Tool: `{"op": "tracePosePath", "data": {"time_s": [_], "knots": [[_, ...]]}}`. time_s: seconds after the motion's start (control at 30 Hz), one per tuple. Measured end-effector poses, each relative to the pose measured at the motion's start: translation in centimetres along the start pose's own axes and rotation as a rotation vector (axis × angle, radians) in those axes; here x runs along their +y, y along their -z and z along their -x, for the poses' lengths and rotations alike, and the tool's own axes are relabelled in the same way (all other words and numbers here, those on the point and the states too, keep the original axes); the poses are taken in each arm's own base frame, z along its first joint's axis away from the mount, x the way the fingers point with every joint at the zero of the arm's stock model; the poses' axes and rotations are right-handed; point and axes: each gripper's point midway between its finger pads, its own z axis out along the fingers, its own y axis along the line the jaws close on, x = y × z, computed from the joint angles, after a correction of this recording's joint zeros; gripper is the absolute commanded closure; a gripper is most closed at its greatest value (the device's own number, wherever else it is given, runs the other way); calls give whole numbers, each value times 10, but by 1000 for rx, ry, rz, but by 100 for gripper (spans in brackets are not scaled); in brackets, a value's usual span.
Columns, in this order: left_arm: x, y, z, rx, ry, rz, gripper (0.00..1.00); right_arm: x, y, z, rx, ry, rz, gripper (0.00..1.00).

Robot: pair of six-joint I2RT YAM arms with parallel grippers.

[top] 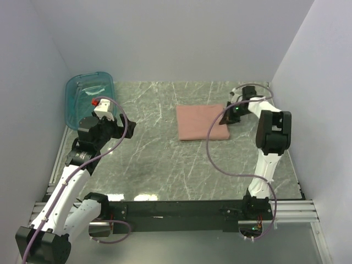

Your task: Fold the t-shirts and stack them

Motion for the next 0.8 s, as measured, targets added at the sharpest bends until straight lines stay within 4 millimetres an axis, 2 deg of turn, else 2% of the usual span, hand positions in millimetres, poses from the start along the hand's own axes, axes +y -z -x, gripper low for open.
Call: {"op": "tracePosePath", "data": {"time_s": [0.17,0.3,0.37,0.43,0.6,0.8], "knots": [[-1,0,0,1,0,-5,2,-68,40,18,-7,-16,-100,100],[-3,0,-1,3,0,-15,2,-132,81,28,-27,-31,-234,100],[-3,0,-1,4,0,-20,3,-163,101,29,-33,-33,-322,95],[-4,0,-1,5,0,-25,3,-186,117,26,-26,-32,-406,91],[-5,0,-1,5,0,-26,3,-221,136,20,12,14,-620,84],[-6,0,-1,7,0,-33,3,-232,157,18,24,73,-799,69]]}}
